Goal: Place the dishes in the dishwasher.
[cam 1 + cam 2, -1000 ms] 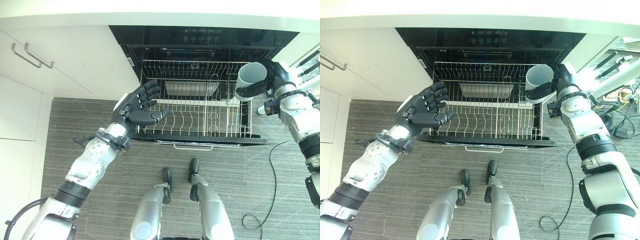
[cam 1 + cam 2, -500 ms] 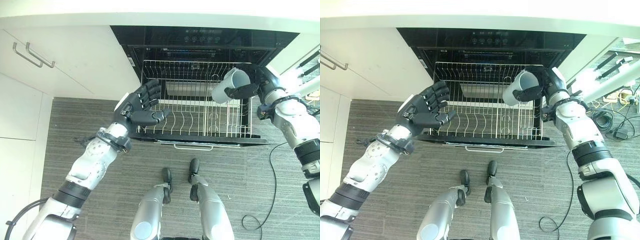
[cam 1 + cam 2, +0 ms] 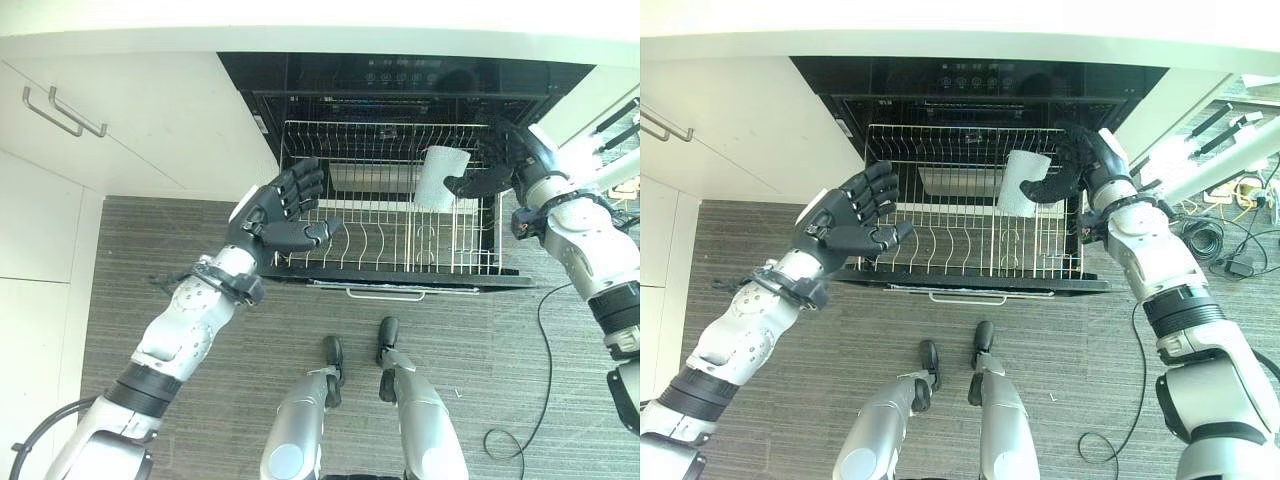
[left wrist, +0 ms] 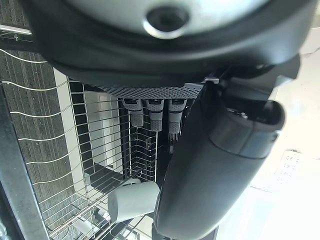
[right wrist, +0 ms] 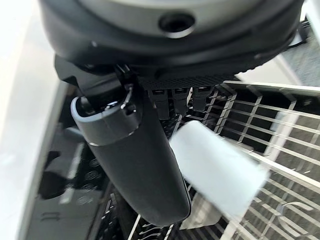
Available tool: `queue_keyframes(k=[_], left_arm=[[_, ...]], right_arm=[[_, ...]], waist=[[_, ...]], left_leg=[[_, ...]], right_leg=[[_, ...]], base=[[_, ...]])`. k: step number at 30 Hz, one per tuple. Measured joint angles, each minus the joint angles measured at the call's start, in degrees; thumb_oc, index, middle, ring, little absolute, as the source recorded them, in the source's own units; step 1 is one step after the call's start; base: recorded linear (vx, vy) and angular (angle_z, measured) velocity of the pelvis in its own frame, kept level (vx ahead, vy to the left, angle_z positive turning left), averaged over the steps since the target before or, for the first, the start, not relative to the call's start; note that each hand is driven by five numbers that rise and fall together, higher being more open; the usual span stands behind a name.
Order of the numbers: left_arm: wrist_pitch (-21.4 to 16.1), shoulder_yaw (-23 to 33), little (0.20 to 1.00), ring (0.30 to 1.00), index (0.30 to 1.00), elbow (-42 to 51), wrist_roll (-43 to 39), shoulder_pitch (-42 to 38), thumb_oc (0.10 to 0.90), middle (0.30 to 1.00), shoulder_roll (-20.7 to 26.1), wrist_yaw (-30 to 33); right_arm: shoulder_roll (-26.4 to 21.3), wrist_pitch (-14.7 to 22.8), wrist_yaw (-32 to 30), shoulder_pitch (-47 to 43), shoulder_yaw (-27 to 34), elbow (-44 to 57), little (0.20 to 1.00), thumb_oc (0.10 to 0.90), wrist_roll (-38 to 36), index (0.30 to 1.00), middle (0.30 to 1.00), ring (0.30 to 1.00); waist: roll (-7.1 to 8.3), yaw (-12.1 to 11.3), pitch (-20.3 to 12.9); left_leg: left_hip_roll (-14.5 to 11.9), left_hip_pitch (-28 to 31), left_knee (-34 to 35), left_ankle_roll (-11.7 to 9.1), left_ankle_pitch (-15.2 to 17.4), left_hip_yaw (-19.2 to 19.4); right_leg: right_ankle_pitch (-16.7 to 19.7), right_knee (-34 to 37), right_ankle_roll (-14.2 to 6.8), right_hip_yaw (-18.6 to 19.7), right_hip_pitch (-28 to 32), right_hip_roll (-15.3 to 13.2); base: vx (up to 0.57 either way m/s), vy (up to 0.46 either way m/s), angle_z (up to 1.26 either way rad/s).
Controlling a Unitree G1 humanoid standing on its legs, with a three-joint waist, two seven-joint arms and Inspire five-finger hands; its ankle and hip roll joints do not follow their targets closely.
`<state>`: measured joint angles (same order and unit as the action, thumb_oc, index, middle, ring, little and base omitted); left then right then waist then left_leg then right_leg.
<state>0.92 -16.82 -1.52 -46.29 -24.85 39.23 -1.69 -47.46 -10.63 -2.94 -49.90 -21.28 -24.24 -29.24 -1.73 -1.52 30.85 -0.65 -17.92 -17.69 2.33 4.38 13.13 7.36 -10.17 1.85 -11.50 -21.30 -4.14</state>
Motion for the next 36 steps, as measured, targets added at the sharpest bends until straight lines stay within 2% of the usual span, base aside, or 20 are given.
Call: queue_keyframes(k=[4, 7, 8, 9, 11, 13, 15, 16, 19, 24, 28, 31, 33, 34, 35, 36], left_arm=[[-0.6, 2.0, 0.9, 0.9, 0.9, 0.5, 1.2, 2.6, 0.8, 0.9, 0.0, 0.0], [-1.4, 3.7, 0.9, 0.9, 0.9, 2.5, 1.9, 4.8, 0.8, 0.9, -1.6, 0.0], [-1.9, 4.6, 0.9, 0.9, 0.9, 4.9, 2.8, 6.2, 0.8, 0.9, -3.3, 0.1], [-2.8, 6.0, 0.9, 0.9, 0.9, 6.6, 2.9, 8.0, 0.8, 0.9, -5.1, 0.2], [-4.1, 7.5, 0.9, 0.9, 0.9, 8.0, 4.7, 8.6, 0.8, 0.9, -5.7, 0.3], [-7.3, 10.5, 0.9, 0.9, 0.9, 10.2, 7.0, 8.1, 0.8, 0.9, -6.3, 1.5], [-7.8, 11.3, 0.9, 0.9, 0.9, 11.5, 8.0, 8.4, 0.8, 0.9, -6.8, 1.4], [-7.8, 12.5, 0.9, 0.9, 0.9, 13.1, 8.9, 10.3, 0.8, 0.9, -8.4, 1.4], [-9.7, 15.2, 0.9, 0.9, 0.9, 16.1, 9.0, 14.9, 0.8, 0.9, -10.5, 1.1], [-10.3, 17.0, 0.9, 0.9, 0.9, 16.4, 9.8, 18.5, 0.8, 0.9, -12.3, -0.1], [-11.4, 18.0, 0.9, 0.9, 0.9, 16.5, 10.6, 24.4, 0.8, 0.9, -13.7, -1.5], [-11.4, 19.3, 0.9, 0.9, 0.9, 16.4, 9.9, 26.9, 0.8, 0.9, -14.9, -2.0], [-11.7, 19.1, 0.9, 0.9, 0.9, 15.7, 8.4, 26.7, 0.8, 0.9, -16.1, -2.9], [-11.7, 18.5, 0.9, 0.9, 0.9, 15.2, 8.4, 26.7, 0.8, 0.9, -15.9, -3.3], [-11.7, 17.8, 0.9, 0.9, 0.9, 14.7, 8.4, 26.7, 0.8, 0.9, -16.0, -3.6], [-11.7, 16.9, 0.9, 0.9, 0.9, 14.3, 8.4, 26.8, 0.8, 0.9, -16.0, -3.6]], right_arm=[[0.0, 1.2, -1.2, 3.5, 3.2, 8.6, 0.9, 0.8, 0.0, 0.9, 0.9, 0.9], [2.3, 2.2, -3.7, 9.6, 8.9, 15.9, 0.9, 0.8, 0.2, 0.9, 0.9, 0.9], [5.5, 2.8, -5.1, 16.7, 14.0, 21.9, 0.9, 0.8, 2.2, 0.9, 0.9, 0.9], [8.5, 3.2, -6.0, 22.5, 15.6, 26.2, 0.9, 0.8, 2.2, 0.9, 0.9, 0.9], [10.8, 3.3, -5.9, 26.9, 15.4, 28.4, 0.9, 0.8, 2.2, 0.9, 0.9, 0.9], [12.1, 3.4, -5.9, 30.5, 15.7, 29.1, 0.9, 0.8, 2.2, 0.9, 0.9, 0.9], [14.5, 4.1, -5.5, 33.2, 17.3, 30.0, 0.9, 0.8, 1.6, 0.9, 0.9, 0.9], [18.2, 5.2, -4.9, 37.2, 19.5, 33.1, 0.9, 0.8, 0.1, 0.9, 0.9, 0.9], [20.8, 7.8, -0.1, 41.8, 19.6, 36.7, 0.9, 0.8, -5.6, 0.9, 0.9, 0.9], [22.6, 10.8, 5.6, 42.0, 20.6, 39.2, 0.9, 0.8, -12.0, 0.9, 0.9, 0.9], [22.9, 11.7, 9.0, 44.2, 22.0, 39.9, 0.9, 0.8, -13.8, 0.9, 0.9, 0.9], [21.8, 11.7, 9.8, 47.2, 24.3, 40.2, 0.9, 0.8, -13.8, 0.9, 0.9, 0.9], [20.4, 11.6, 9.7, 47.3, 24.4, 39.4, 0.9, 0.8, -13.7, 0.9, 0.9, 0.9], [20.4, 11.6, 9.7, 47.2, 24.4, 39.3, 0.9, 0.8, -13.7, 0.9, 0.9, 0.9], [20.4, 11.6, 9.8, 47.2, 24.4, 39.3, 0.9, 0.8, -13.7, 0.9, 0.9, 0.9], [20.1, 11.6, 9.8, 47.2, 24.4, 39.3, 0.9, 0.8, -13.7, 0.9, 0.9, 0.9]], waist=[[0.16, 0.7, 0.0], [0.44, 1.3, -0.1], [0.57, 1.5, -0.1], [0.82, 2.0, -0.1], [1.07, 3.3, -0.2], [1.41, 4.7, -0.4], [1.43, 4.8, -0.4], [1.5, 4.5, -0.5], [2.6, 4.6, -2.2], [3.06, 4.3, -6.5], [2.19, 4.0, -11.1], [1.31, 2.8, -12.3], [1.29, 2.7, -12.4], [1.4, 2.9, -12.3], [1.45, 2.9, -12.3], [1.45, 2.9, -12.3]], left_leg=[[0.0, 0.4, 0.0, 0.0, 0.0, 0.0], [0.0, 1.1, 0.0, 0.0, 0.0, 0.1], [0.0, 1.4, 0.1, 0.0, 0.1, 0.0], [0.0, 2.4, 0.5, 0.0, 0.2, 0.2], [0.0, 3.3, 0.9, 0.0, 0.3, 0.5], [-0.1, 3.5, 0.8, 0.0, 0.5, 0.7], [-0.4, 4.4, 0.9, -0.3, 0.6, 0.7], [-0.6, 5.7, 1.1, -0.7, 0.9, 0.6], [-1.5, 7.3, 0.9, -1.5, 1.8, 0.5], [-2.3, 9.2, 1.0, -2.6, 2.3, -0.3], [-2.2, 11.3, 2.2, -3.2, 3.0, -0.6], [-1.7, 12.5, 3.3, -3.2, 2.8, -0.3], [-1.4, 12.8, 2.3, -3.3, 3.2, -0.6], [-2.8, 11.6, -0.6, -3.7, 5.0, -0.7], [-5.2, 10.9, -2.2, -4.7, 5.7, -1.3], [-7.3, 10.9, -2.5, -5.4, 6.1, -3.3]], right_leg=[[0.0, 0.0, 0.0, 0.0, 0.5, 0.0], [0.0, -0.1, 0.0, 0.2, 0.9, 0.0], [-0.2, -0.1, -0.2, 0.2, 1.3, 0.1], [-0.3, 0.0, -0.2, 0.4, 2.0, 0.1], [-0.5, -0.1, -0.5, 0.8, 2.7, 0.1], [-0.8, -0.1, -0.9, 0.9, 2.9, 0.1], [-1.2, -0.3, -0.9, 1.0, 3.6, 0.5], [-2.0, -0.6, -0.6, 0.8, 4.7, 0.6], [-3.3, -1.3, -0.1, 0.8, 6.0, 1.4], [-4.7, -2.2, 1.2, -0.2, 7.7, 2.1], [-6.8, -3.5, 1.2, -0.2, 8.8, 2.2], [-8.0, -5.4, 1.2, -0.1, 8.9, 1.5], [-8.5, -6.3, 1.7, -0.3, 8.9, 0.4], [-8.8, -6.3, 1.8, -0.4, 9.1, 0.1], [-9.0, -6.3, 1.3, -0.2, 9.4, -0.1], [-9.1, -6.5, 0.0, 0.1, 9.5, -0.4]], base=[[0.0, 0.0, 0.0], [0.0, 0.0, 0.0], [0.0, 0.011, -0.04], [0.01, -0.004, -0.08], [0.01, -0.022, -0.09], [0.02, -0.061, -0.06], [0.04, -0.085, -0.03], [0.05, -0.082, -0.03], [0.07, -0.097, -0.03], [0.11, -0.092, 0.07], [0.09, -0.019, 0.02], [0.01, 0.087, 0.02], [0.0, 0.281, 0.16], [-0.02, 0.45, 0.16], [-0.03, 0.411, 0.14], [-0.03, 0.508, 0.0]])
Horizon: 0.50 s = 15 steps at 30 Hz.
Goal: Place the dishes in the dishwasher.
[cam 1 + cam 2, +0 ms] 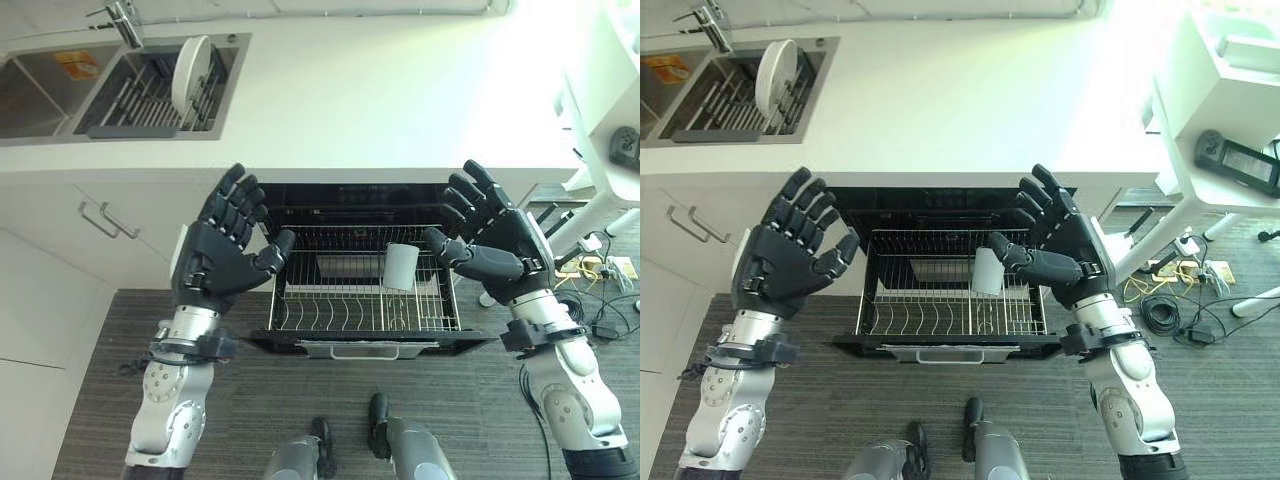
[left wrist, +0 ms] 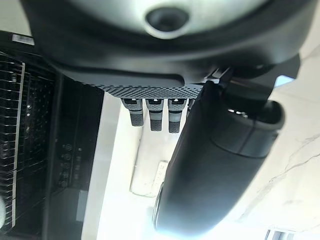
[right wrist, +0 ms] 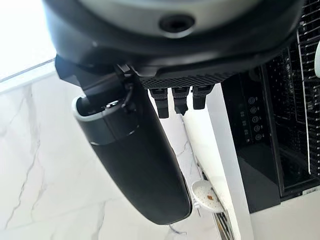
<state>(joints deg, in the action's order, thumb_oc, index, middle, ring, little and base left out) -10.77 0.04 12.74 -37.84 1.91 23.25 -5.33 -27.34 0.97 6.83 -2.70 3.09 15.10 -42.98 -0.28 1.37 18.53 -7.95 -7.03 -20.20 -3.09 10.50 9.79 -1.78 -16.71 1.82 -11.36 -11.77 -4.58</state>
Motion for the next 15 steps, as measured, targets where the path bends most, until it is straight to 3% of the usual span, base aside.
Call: queue_keyframes(k=[1, 3, 5, 6, 7, 8, 9, 10, 11, 12, 13, 14, 15], left_arm=[[0.0, -0.4, 0.9, 0.9, 0.9, 0.0, 0.0, 0.2, 0.8, 0.9, 0.0, -0.2], [0.0, -0.2, 0.9, 0.9, 0.9, 0.1, 0.0, 0.1, 0.8, 0.9, -0.1, -0.1], [-0.1, -0.1, 0.9, 0.9, 0.9, -0.6, 0.0, -1.1, 0.8, 0.9, 0.1, -0.3], [-0.1, -0.2, 0.9, 0.9, 0.9, -1.5, 0.0, -2.2, 0.8, 0.9, 0.2, -0.4], [0.0, 0.0, 0.9, 0.9, 0.9, -2.0, -0.2, -2.6, 0.8, 0.9, 1.5, -0.4], [0.7, -0.1, 0.9, 0.9, 0.9, -2.1, 0.0, -3.3, 0.8, 0.9, 2.8, -1.1], [0.7, 0.4, 0.9, 0.9, 0.9, -2.3, 0.0, -2.6, 0.8, 0.9, 2.8, -1.9], [0.7, 1.3, 0.9, 0.9, 0.9, -2.4, 0.0, -1.4, 0.8, 0.9, 3.1, -2.0], [0.8, 2.6, 0.9, 0.9, 0.9, -2.8, 0.0, 0.1, 0.8, 0.9, 3.4, -2.0], [1.8, 4.7, 0.9, 0.9, 0.9, -3.2, -0.1, 2.5, 0.8, 0.9, 3.6, -2.1], [2.9, 5.1, 0.9, 0.9, 0.9, -3.2, -0.1, 4.7, 0.8, 0.9, 3.6, -1.9], [3.3, 4.8, 0.9, 0.9, 0.9, -3.0, -0.2, 4.3, 0.8, 0.9, 3.6, -2.0], [3.7, 3.8, 0.9, 0.9, 0.9, -3.0, -0.2, 2.8, 0.8, 0.9, 3.5, -2.6]], right_arm=[[-0.4, 0.0, 0.1, -0.2, 0.0, 0.0, 0.9, 0.8, 0.0, 0.9, 0.9, 0.9], [-1.8, -0.1, -0.2, -0.6, 0.3, 0.6, 0.9, 0.8, 0.0, 0.9, 0.9, 0.9], [-2.1, 0.0, -1.0, -0.2, 1.5, 1.0, 0.9, 0.8, 0.0, 0.9, 0.9, 0.9], [-0.8, 0.1, -1.8, 0.8, 2.4, 1.0, 0.9, 0.8, 0.1, 0.9, 0.9, 0.9], [0.6, 0.2, -2.3, 2.8, 2.3, 1.0, 0.9, 0.8, 0.1, 0.9, 0.9, 0.9], [1.8, 0.7, -2.7, 5.6, 2.5, 1.7, 0.9, 0.8, 0.1, 0.9, 0.9, 0.9], [3.5, 0.8, -2.7, 7.6, 2.0, 2.4, 0.9, 0.8, 0.1, 0.9, 0.9, 0.9], [4.4, 0.8, -2.7, 8.0, 0.9, 2.4, 0.9, 0.8, 0.1, 0.9, 0.9, 0.9], [5.4, 0.8, -2.5, 8.0, -0.6, 2.4, 0.9, 0.8, 0.1, 0.9, 0.9, 0.9], [6.0, 0.8, -2.2, 7.0, -2.4, 2.2, 0.9, 0.8, 0.7, 0.9, 0.9, 0.9], [4.9, 1.6, -1.7, 6.6, -2.5, 2.3, 0.9, 0.8, 1.4, 0.9, 0.9, 0.9], [3.4, 1.9, -2.1, 6.2, -2.2, 2.3, 0.9, 0.8, 1.4, 0.9, 0.9, 0.9], [1.5, 2.1, -2.7, 6.2, -1.1, 2.3, 0.9, 0.8, 1.4, 0.9, 0.9, 0.9]], waist=[[-0.01, -0.1, 0.0], [0.08, -0.6, -0.4], [0.5, -0.1, -1.1], [0.72, 0.1, -1.3], [0.99, 0.0, -2.5], [2.19, -0.2, -2.9], [2.46, -0.1, -3.0], [2.4, -0.4, -3.0], [2.5, -0.7, -3.0], [1.99, -2.6, -2.9], [0.17, -3.3, -3.2], [-0.34, -3.2, -3.2], [-0.73, -3.0, -3.2]], left_leg=[[-1.2, 0.2, 0.7, -0.4, 0.2, -2.3], [-1.7, -0.5, 0.6, -0.4, 0.4, -5.8], [-0.3, -2.8, -1.9, -1.8, -0.7, -3.5], [1.3, -4.5, -3.7, 0.2, -0.3, -2.2], [4.6, -7.1, -7.4, 3.6, 0.9, -1.8], [7.3, -7.6, -8.8, 5.9, 2.0, -1.9], [8.3, -7.5, -9.3, 7.3, 2.9, -1.3], [8.3, -7.2, -9.3, 8.2, 2.9, -0.2], [8.3, -6.7, -9.3, 9.7, 2.6, 1.3], [6.9, -5.2, -8.3, 11.2, 2.6, 5.0], [6.9, -3.6, -4.4, 10.9, 1.6, 6.4], [7.5, -3.4, -2.0, 10.7, 0.0, 6.2], [8.9, -2.4, 3.2, 10.1, -3.7, 5.3]], right_leg=[[-0.2, -0.5, -0.3, 0.4, -0.2, -0.4], [1.0, -1.5, -3.0, 3.4, -2.5, -1.8], [3.1, -1.5, -6.0, 4.9, -4.9, -5.0], [4.0, -0.6, -7.0, 3.7, -4.8, -7.7], [5.7, 4.3, -7.4, 2.5, -3.4, -11.1], [12.2, 5.4, -7.3, 2.4, -2.5, -13.2], [17.0, 5.3, -10.5, 2.4, -3.0, -14.6], [19.4, 5.5, -10.2, 2.1, -3.2, -14.4], [22.2, 6.7, -10.3, -1.0, -2.6, -14.3], [18.7, 3.9, -9.5, -8.4, -2.4, -14.0], [7.5, -4.5, -8.9, -12.7, -0.2, -11.5], [3.4, -6.3, -8.9, -11.3, 1.3, -8.8], [-1.5, -7.3, -7.9, -8.1, 3.1, -4.3]], base=[[-0.05, 0.523, -0.12], [-0.06, 0.607, -0.49], [-0.04, 0.508, -0.31], [-0.02, 0.586, -0.01], [-0.01, 0.589, 0.2], [0.0, 0.584, 0.21], [0.01, 0.437, 0.1], [0.0, 0.435, -0.28], [-0.01, 0.354, -0.94], [0.0, 0.295, -1.27], [0.02, 0.226, -1.06], [0.02, 0.181, -0.31], [0.04, 0.087, 0.24]])
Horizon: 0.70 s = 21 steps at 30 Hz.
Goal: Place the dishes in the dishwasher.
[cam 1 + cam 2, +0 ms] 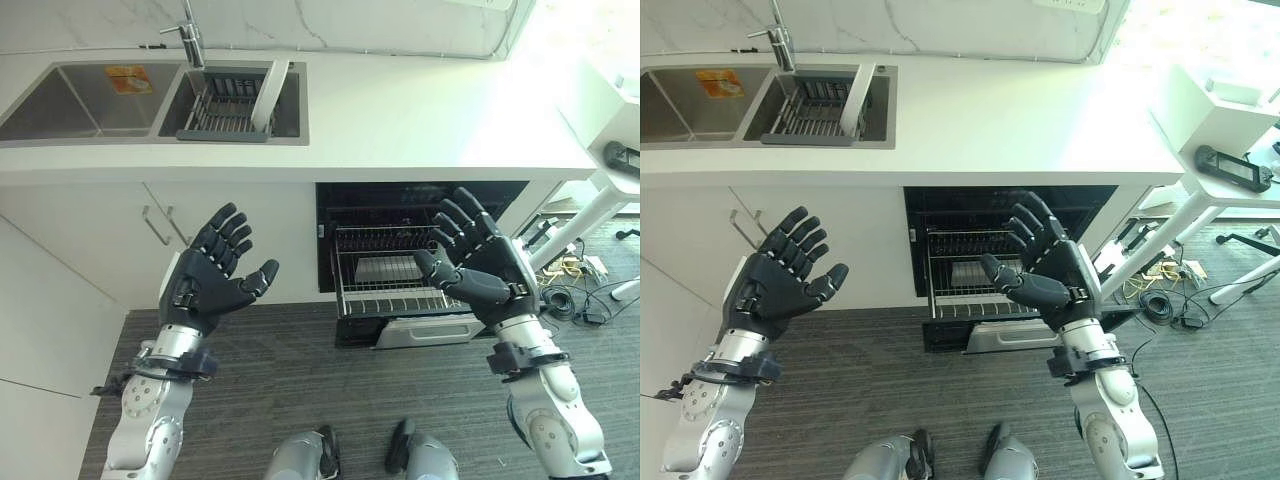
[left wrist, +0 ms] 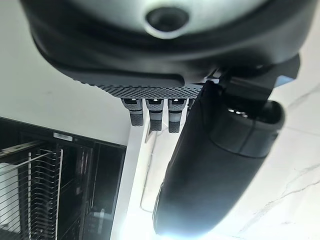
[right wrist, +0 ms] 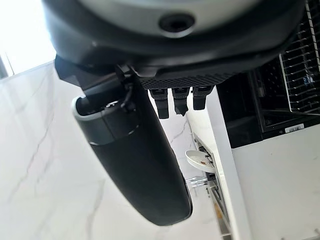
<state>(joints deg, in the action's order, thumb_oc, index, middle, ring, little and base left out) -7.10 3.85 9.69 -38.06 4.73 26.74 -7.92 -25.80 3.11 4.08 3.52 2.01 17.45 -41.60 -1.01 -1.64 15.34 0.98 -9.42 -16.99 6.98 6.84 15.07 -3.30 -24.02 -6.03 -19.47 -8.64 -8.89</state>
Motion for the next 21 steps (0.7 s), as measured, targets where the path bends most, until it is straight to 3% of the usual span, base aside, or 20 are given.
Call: queue_keyframes(k=[1, 2, 3, 4, 5, 7, 8, 9, 10, 11, 12, 13, 16, 18, 19, 20, 21], left_arm=[[0.1, -0.8, 0.9, 0.9, 0.9, -0.2, 0.0, -1.0, 0.8, 0.9, -0.2, -0.4], [0.2, -1.2, 0.9, 0.9, 0.9, -0.3, 0.0, -2.5, 0.8, 0.9, 0.5, -1.0], [-0.1, -0.8, 0.9, 0.9, 0.9, 0.2, 0.0, -2.8, 0.8, 0.9, 0.6, -1.6], [0.7, -1.7, 0.9, 0.9, 0.9, -0.6, 0.1, -3.1, 0.8, 0.9, -2.2, -1.8], [0.8, -1.7, 0.9, 0.9, 0.9, -0.3, 0.1, -1.0, 0.8, 0.9, -2.6, -2.5], [0.8, -1.5, 0.9, 0.9, 0.9, 0.2, 0.0, 0.0, 0.8, 0.9, -2.3, -3.8], [0.8, -1.5, 0.9, 0.9, 0.9, 0.2, 0.0, 0.4, 0.8, 0.9, -2.6, -3.9], [0.8, -1.5, 0.9, 0.9, 0.9, 0.3, -0.1, 0.8, 0.8, 0.9, -3.1, -4.1], [0.9, -1.2, 0.9, 0.9, 0.9, 0.5, -0.3, 1.0, 0.8, 0.9, -2.7, -4.3], [0.9, -1.2, 0.9, 0.9, 0.9, 1.1, -0.6, 1.5, 0.8, 0.9, -2.7, -4.4], [1.3, -1.3, 0.9, 0.9, 0.9, 1.1, -1.1, 1.4, 0.8, 0.9, -3.1, -4.5], [1.8, -1.9, 0.9, 0.9, 0.9, 1.8, -1.1, 2.0, 0.8, 0.9, -3.1, -4.9], [1.9, -1.8, 0.9, 0.9, 0.9, 2.3, -1.3, 2.1, 0.8, 0.9, -2.3, -5.0], [1.9, -1.8, 0.9, 0.9, 0.9, 2.3, -2.1, 2.2, 0.8, 0.9, -2.2, -5.1], [1.9, -1.9, 0.9, 0.9, 0.9, 2.3, -2.1, 2.1, 0.8, 0.9, -2.3, -5.3], [1.9, -2.0, 0.9, 0.9, 0.9, 2.3, -2.1, 1.8, 0.8, 0.9, -2.2, -5.3], [2.1, -2.4, 0.9, 0.9, 0.9, 2.1, -2.1, 1.4, 0.8, 0.9, -2.6, -5.3]], right_arm=[[-0.2, 0.1, -0.6, -0.1, 0.7, 0.0, 0.9, 0.8, 0.0, 0.9, 0.9, 0.9], [0.3, 0.7, -1.0, -0.3, 1.0, -0.1, 0.9, 0.8, 0.0, 0.9, 0.9, 0.9], [-0.1, 0.9, -1.0, -1.1, 1.2, -0.1, 0.9, 0.8, 0.1, 0.9, 0.9, 0.9], [-1.0, 1.3, -0.7, -1.1, 2.6, 0.0, 0.9, 0.8, 0.8, 0.9, 0.9, 0.9], [-0.9, 1.3, -0.8, -0.4, 2.5, 0.1, 0.9, 0.8, 1.0, 0.9, 0.9, 0.9], [-0.9, 1.7, -0.6, 1.0, 4.0, 0.1, 0.9, 0.8, 1.0, 0.9, 0.9, 0.9], [-0.9, 1.7, -0.7, 1.5, 4.6, 0.1, 0.9, 0.8, 1.1, 0.9, 0.9, 0.9], [-0.7, 1.7, -0.8, 1.9, 4.8, 0.1, 0.9, 0.8, 1.1, 0.9, 0.9, 0.9], [-0.4, 1.7, -0.9, 2.4, 4.6, 0.7, 0.9, 0.8, 1.1, 0.9, 0.9, 0.9], [-1.0, 1.7, -0.9, 2.7, 4.6, 1.1, 0.9, 0.8, 1.1, 0.9, 0.9, 0.9], [-0.7, 1.5, -1.1, 3.0, 4.3, 1.3, 0.9, 0.8, 1.1, 0.9, 0.9, 0.9], [-0.8, 1.2, -1.3, 3.0, 4.4, 2.3, 0.9, 0.8, 1.2, 0.9, 0.9, 0.9], [-0.9, 0.9, -1.6, 1.3, 4.3, 2.5, 0.9, 0.8, 1.2, 0.9, 0.9, 0.9], [-1.4, 0.9, -1.6, 1.3, 4.3, 2.5, 0.9, 0.8, 1.6, 0.9, 0.9, 0.9], [-2.1, 0.9, -1.6, 1.2, 4.3, 2.4, 0.9, 0.8, 2.5, 0.9, 0.9, 0.9], [-2.2, 0.8, -1.7, 0.9, 4.3, 2.1, 0.9, 0.8, 3.2, 0.9, 0.9, 0.9], [-2.2, 0.7, -2.2, 1.0, 4.2, 1.6, 0.9, 0.8, 3.3, 0.9, 0.9, 0.9]], waist=[[-0.02, -0.1, 0.0], [3.36, 0.7, 0.5], [5.53, 0.6, 0.6], [2.06, 1.2, 1.5], [2.32, 1.5, 1.3], [2.45, 1.2, 1.2], [2.25, 1.7, 1.2], [1.76, 2.3, 1.1], [2.67, 2.1, 1.2], [0.94, 1.3, 0.7], [1.44, 1.3, 0.6], [2.0, 1.3, 0.2], [1.94, 0.6, 0.2], [1.97, -0.1, 0.2], [1.96, -0.1, 0.2], [2.88, -0.2, 0.6], [4.41, 0.1, 1.5]], left_leg=[[0.6, 0.7, 2.9, -5.8, -1.7, -0.4], [3.0, -2.8, -3.1, -7.5, -1.8, -3.7], [1.5, -6.0, -15.3, 1.0, 4.7, -6.0], [-1.0, -3.6, -13.4, -4.7, 6.7, -10.6], [0.3, -1.5, -7.8, -5.2, 4.6, -9.2], [1.9, -0.2, -3.0, -5.3, 4.0, -6.2], [2.4, 0.6, -1.3, -5.8, 3.6, -4.6], [2.6, 1.0, -0.2, -8.2, 3.2, -2.3], [2.0, -1.1, -8.4, -4.0, 7.6, -1.9], [-1.2, -1.6, -10.7, -3.6, 8.8, -5.3], [-0.1, -0.8, -10.3, -1.4, 7.5, -4.1], [1.7, 1.6, -4.0, -2.6, 4.4, -3.4], [3.7, 5.5, 1.3, 0.2, 1.5, -3.2], [4.8, 8.3, 4.3, -0.4, 0.5, -2.9], [5.4, 8.9, 4.6, -1.8, 0.1, -2.6], [5.8, 7.4, 1.6, -4.4, -1.4, -1.1], [5.8, 6.4, -1.4, -7.3, -2.6, 1.5]], right_leg=[[-1.7, 0.4, 2.3, 0.7, 1.2, 3.4], [-3.0, 1.7, 4.5, 3.9, 2.5, 3.2], [-8.2, 2.1, 2.9, 8.2, 3.5, 1.7], [-9.5, -1.7, 0.9, 9.6, 2.8, 3.9], [-10.1, -1.1, 1.7, 8.8, 1.7, 4.1], [-9.4, 1.6, 3.0, 6.2, 1.9, 5.5], [-7.9, 3.4, 5.4, 6.8, 2.4, 5.6], [-7.8, 2.9, 5.4, 6.9, 2.3, 5.1], [-6.7, 1.5, 4.4, 7.3, 1.3, 2.2], [-7.8, -1.3, 3.9, 7.3, 0.1, 3.9], [-8.6, -3.4, 2.9, 7.9, -0.4, 3.1], [-9.4, -1.8, 3.5, 7.3, -0.2, 2.9], [-8.9, 0.2, 4.9, 7.3, 1.8, 3.3], [-9.7, -1.1, 5.3, 7.0, 2.0, 3.3], [-10.2, -1.2, 6.4, 6.6, 2.2, 3.6], [-9.0, 0.4, 9.4, 7.1, 3.1, 3.5], [-8.0, 2.1, 9.0, 6.4, 5.0, 0.9]], base=[[0.07, 0.067, 0.51], [0.09, 0.03, 0.38], [0.08, -0.017, 0.29], [0.07, -0.049, -0.07], [0.08, -0.075, -0.11], [0.11, -0.119, -0.04], [0.13, -0.144, 0.2], [0.12, -0.147, 0.26], [0.12, -0.148, -0.06], [0.14, -0.16, -0.18], [0.13, -0.142, -0.08], [0.15, -0.135, 0.12], [0.13, -0.115, 0.04], [0.06, -0.129, -0.07], [0.07, -0.078, 0.2], [0.04, 0.006, 0.4], [0.06, 0.067, 0.42]])
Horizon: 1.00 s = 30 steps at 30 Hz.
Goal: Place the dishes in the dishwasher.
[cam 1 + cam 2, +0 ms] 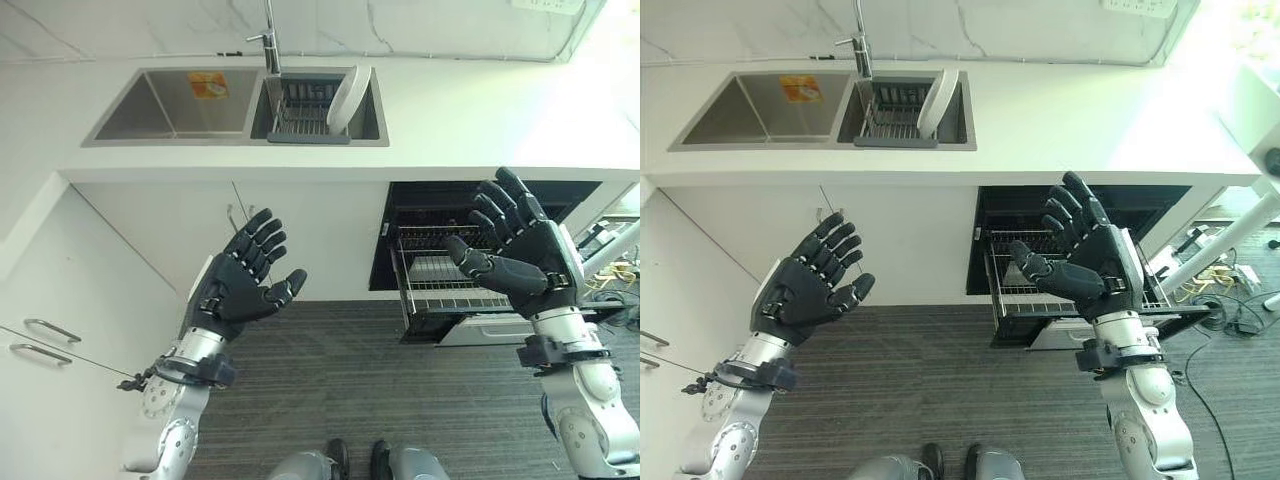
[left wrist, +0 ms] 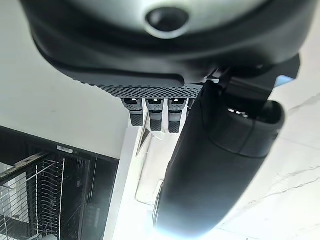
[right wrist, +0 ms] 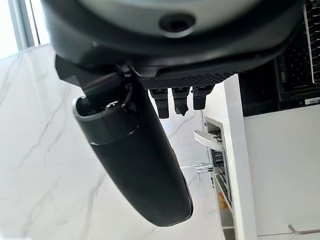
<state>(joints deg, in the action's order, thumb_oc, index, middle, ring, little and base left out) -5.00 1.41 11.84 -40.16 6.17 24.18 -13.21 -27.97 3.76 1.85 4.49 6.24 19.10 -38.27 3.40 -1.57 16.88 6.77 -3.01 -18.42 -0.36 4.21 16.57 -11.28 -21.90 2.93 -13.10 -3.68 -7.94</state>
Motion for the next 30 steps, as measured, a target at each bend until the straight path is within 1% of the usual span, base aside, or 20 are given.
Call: queue_keyframes(k=[1, 2, 3, 4, 6, 8, 11, 12, 13, 14, 16, 17, 19, 20, 21, 26, 27, 28, 29, 30], left_arm=[[0.0, -0.3, 0.9, 0.9, 0.9, 0.2, 0.0, 0.3, 0.8, 0.9, 0.2, -0.3], [-0.2, -0.3, 0.9, 0.9, 0.9, 0.2, -0.1, 0.3, 0.8, 0.9, 0.4, -0.4], [-0.5, -0.4, 0.9, 0.9, 0.9, 0.5, -0.1, 0.1, 0.8, 0.9, 0.4, -0.5], [-0.4, -0.6, 0.9, 0.9, 0.9, 0.5, -0.1, 0.2, 0.8, 0.9, 0.2, -0.4], [-0.4, -1.5, 0.9, 0.9, 0.9, 0.5, -0.1, 0.3, 0.8, 0.9, 0.1, -0.4], [-0.8, -1.5, 0.9, 0.9, 0.9, 0.5, -0.2, -0.1, 0.8, 0.9, -0.8, -0.3], [-1.2, -2.0, 0.9, 0.9, 0.9, -0.3, -0.2, -0.2, 0.8, 0.9, -0.8, -0.4], [-1.5, -2.1, 0.9, 0.9, 0.9, -0.3, -0.2, -0.2, 0.8, 0.9, -0.8, -0.8], [-1.5, -2.1, 0.9, 0.9, 0.9, -0.4, -0.2, -0.3, 0.8, 0.9, -0.7, -1.1], [-1.5, -2.1, 0.9, 0.9, 0.9, -0.6, -0.2, -0.4, 0.8, 0.9, -0.7, -0.9], [-1.6, -1.9, 0.9, 0.9, 0.9, -0.6, -0.2, -1.4, 0.8, 0.9, -0.2, -0.8], [-1.7, -1.9, 0.9, 0.9, 0.9, -0.6, -0.1, -4.3, 0.8, 0.9, 1.8, -0.8], [-2.5, -1.8, 0.9, 0.9, 0.9, -0.6, 0.0, -7.1, 0.8, 0.9, 4.9, -1.2], [-2.9, -1.6, 0.9, 0.9, 0.9, -0.5, 0.0, -7.5, 0.8, 0.9, 5.3, -1.2], [-3.1, -1.5, 0.9, 0.9, 0.9, -0.5, 0.1, -8.1, 0.8, 0.9, 5.9, -1.3], [-4.0, -0.9, 0.9, 0.9, 0.9, 0.0, 1.3, -9.2, 0.8, 0.9, 6.3, -2.2], [-4.4, -0.7, 0.9, 0.9, 0.9, 0.1, 2.4, -9.3, 0.8, 0.9, 6.0, -2.1], [-5.2, -0.5, 0.9, 0.9, 0.9, 0.2, 3.7, -9.2, 0.8, 0.9, 5.9, -1.8], [-5.8, -0.5, 0.9, 0.9, 0.9, 0.2, 5.1, -9.2, 0.8, 0.9, 6.0, -1.1], [-6.0, -0.5, 0.9, 0.9, 0.9, 0.2, 5.7, -9.2, 0.8, 0.9, 6.2, -1.0]], right_arm=[[0.0, -0.4, -0.3, 0.0, -0.3, -0.6, 0.9, 0.8, 0.0, 0.9, 0.9, 0.9], [-0.3, -0.4, -0.5, -0.4, -0.4, -0.6, 0.9, 0.8, 0.0, 0.9, 0.9, 0.9], [-0.9, -0.1, -0.6, -1.7, -0.2, -0.7, 0.9, 0.8, 0.0, 0.9, 0.9, 0.9], [-1.1, -0.1, -0.6, -2.7, -0.2, -1.1, 0.9, 0.8, 0.0, 0.9, 0.9, 0.9], [-1.9, -0.2, -0.4, -2.8, -0.1, -1.5, 0.9, 0.8, 0.0, 0.9, 0.9, 0.9], [-2.3, -0.4, -0.3, -2.7, 0.4, -2.2, 0.9, 0.8, 0.0, 0.9, 0.9, 0.9], [-2.6, -0.9, -0.2, -1.1, 0.7, -2.2, 0.9, 0.8, 0.0, 0.9, 0.9, 0.9], [-3.7, -1.0, -0.2, -0.5, 1.2, -1.7, 0.9, 0.8, 0.0, 0.9, 0.9, 0.9], [-5.0, -1.0, 0.1, -0.5, 1.6, -1.6, 0.9, 0.8, 0.0, 0.9, 0.9, 0.9], [-5.0, -1.0, 0.1, -0.4, 1.7, -1.6, 0.9, 0.8, 0.0, 0.9, 0.9, 0.9], [-4.7, -1.0, 0.2, -0.1, 1.6, -1.2, 0.9, 0.8, 0.0, 0.9, 0.9, 0.9], [-3.1, -1.0, 0.0, -0.3, 1.3, -1.3, 0.9, 0.8, -0.1, 0.9, 0.9, 0.9], [1.1, -0.2, -1.9, 0.0, 1.4, 0.0, 0.9, 0.8, -0.3, 0.9, 0.9, 0.9], [1.9, -0.1, -2.1, 0.1, 1.3, 0.5, 0.9, 0.8, -0.2, 0.9, 0.9, 0.9], [3.5, 0.2, -2.6, 0.2, 1.3, 1.1, 0.9, 0.8, -0.1, 0.9, 0.9, 0.9], [6.0, 0.2, -4.1, -0.1, 1.2, 1.2, 0.9, 0.8, 0.1, 0.9, 0.9, 0.9], [7.1, 0.2, -4.4, -0.3, 1.1, 1.1, 0.9, 0.8, 0.2, 0.9, 0.9, 0.9], [8.1, 0.2, -4.4, -0.6, 0.4, 0.8, 0.9, 0.8, 0.7, 0.9, 0.9, 0.9], [7.8, 0.1, -4.2, -0.7, -1.1, 0.7, 0.9, 0.8, 1.4, 0.9, 0.9, 0.9], [7.2, 0.0, -3.7, -0.6, -2.1, 0.8, 0.9, 0.8, 1.7, 0.9, 0.9, 0.9]], waist=[[1.03, -0.3, 0.4], [1.2, -0.2, 0.3], [0.29, 0.4, 0.6], [-0.65, 0.6, 1.3], [-2.35, 1.5, 1.6], [-4.54, 1.4, 1.5], [-5.46, 2.4, 1.2], [-5.75, 2.9, 1.1], [-6.35, 3.3, 0.8], [-5.75, 3.3, 0.6], [-3.89, 3.4, 0.0], [-3.72, 2.6, 0.0], [-2.84, 1.6, -0.2], [-2.45, 1.7, -0.4], [-1.85, 0.9, -0.7], [-0.74, -0.3, -1.3], [-0.79, -0.3, -1.2], [-0.65, -0.3, -1.2], [-0.48, -0.5, -1.3], [-0.37, -0.1, -1.3]], left_leg=[[-3.2, -0.3, -3.8, 0.6, 2.9, 2.3], [-7.3, 0.0, -2.6, -0.7, 3.3, 2.5], [-12.7, -0.7, -1.1, -1.7, 3.6, 0.7], [-16.1, -1.5, -0.8, -3.2, 3.7, -1.2], [-19.6, -3.7, 1.3, -4.2, 3.2, -5.0], [-21.7, -8.5, 2.3, -7.2, 1.1, -10.2], [-24.0, -11.8, 1.0, -6.5, -0.8, -12.2], [-24.1, -11.7, 1.0, -5.1, -1.3, -12.1], [-23.6, -11.1, 0.9, -5.2, -4.3, -10.7], [-22.1, -10.6, -0.2, -5.3, -6.1, -9.1], [-17.5, -10.0, -0.5, -3.5, -4.6, -6.5], [-15.1, -10.2, -2.1, -1.5, -2.3, -5.8], [-13.1, -9.8, -4.1, 0.3, 0.5, -7.0], [-12.7, -9.8, -4.0, 1.2, 1.0, -7.2], [-11.6, -9.8, -3.9, 1.7, 1.3, -7.4], [-9.0, -9.0, -3.9, 5.3, 3.0, -7.9], [-9.1, -8.8, -4.5, 6.0, 3.5, -8.4], [-9.8, -8.2, -4.0, 6.8, 3.9, -7.8], [-10.0, -7.4, -2.9, 6.5, 3.3, -7.1], [-9.8, -6.7, -1.7, 6.7, 2.8, -6.6]], right_leg=[[1.0, 2.3, -0.2, -0.5, 2.3, -0.4], [1.4, 2.6, -0.6, -0.6, 2.7, -0.2], [0.8, 2.5, -0.7, -0.4, 2.4, 0.5], [0.7, 2.3, -0.6, 0.0, 2.2, 0.9], [0.5, 1.6, -1.4, 1.3, 1.3, 1.0], [0.1, 0.0, -2.1, 4.0, -1.1, 1.2], [-1.1, -1.6, -5.3, 6.6, -0.9, -1.3], [-1.3, -1.7, -7.8, 7.8, -0.5, -2.7], [-1.4, -1.7, -10.5, 8.7, 0.0, -3.8], [-1.3, -0.9, -11.5, 10.2, 0.6, -5.6], [1.0, 2.6, -11.7, 10.9, 2.5, -9.8], [8.0, 5.3, -12.8, 8.5, 4.6, -11.8], [13.8, 5.1, -12.4, 7.0, 5.9, -13.4], [12.7, 3.9, -13.5, 6.7, 5.0, -13.3], [14.1, 3.4, -12.5, 3.2, 5.3, -13.3], [26.7, 5.2, -12.1, 3.0, 6.0, -14.3], [30.1, 4.0, -13.3, 4.0, 5.2, -14.3], [24.6, -0.7, -15.9, 4.8, 2.6, -13.9], [18.4, -2.4, -14.7, 4.3, 0.4, -12.3], [15.1, -1.8, -14.1, 3.4, -0.3, -10.5]], base=[[0.02, 0.152, 0.33], [0.06, 0.191, 0.24], [0.07, 0.223, 0.09], [0.1, 0.274, 0.01], [0.12, 0.3, -0.22], [0.17, 0.297, -0.56], [0.18, 0.353, -0.51], [0.12, 0.377, -0.4], [0.11, 0.358, -0.4], [0.11, 0.355, -0.32], [0.17, 0.437, 0.01], [0.21, 0.455, 0.31], [0.2, 0.429, 0.35], [0.18, 0.361, 0.3], [0.15, 0.282, 0.23], [0.18, 0.274, 0.2], [0.09, 0.082, 0.03], [0.06, 0.042, -0.21], [0.07, -0.09, -0.26], [0.07, -0.163, -0.31]])
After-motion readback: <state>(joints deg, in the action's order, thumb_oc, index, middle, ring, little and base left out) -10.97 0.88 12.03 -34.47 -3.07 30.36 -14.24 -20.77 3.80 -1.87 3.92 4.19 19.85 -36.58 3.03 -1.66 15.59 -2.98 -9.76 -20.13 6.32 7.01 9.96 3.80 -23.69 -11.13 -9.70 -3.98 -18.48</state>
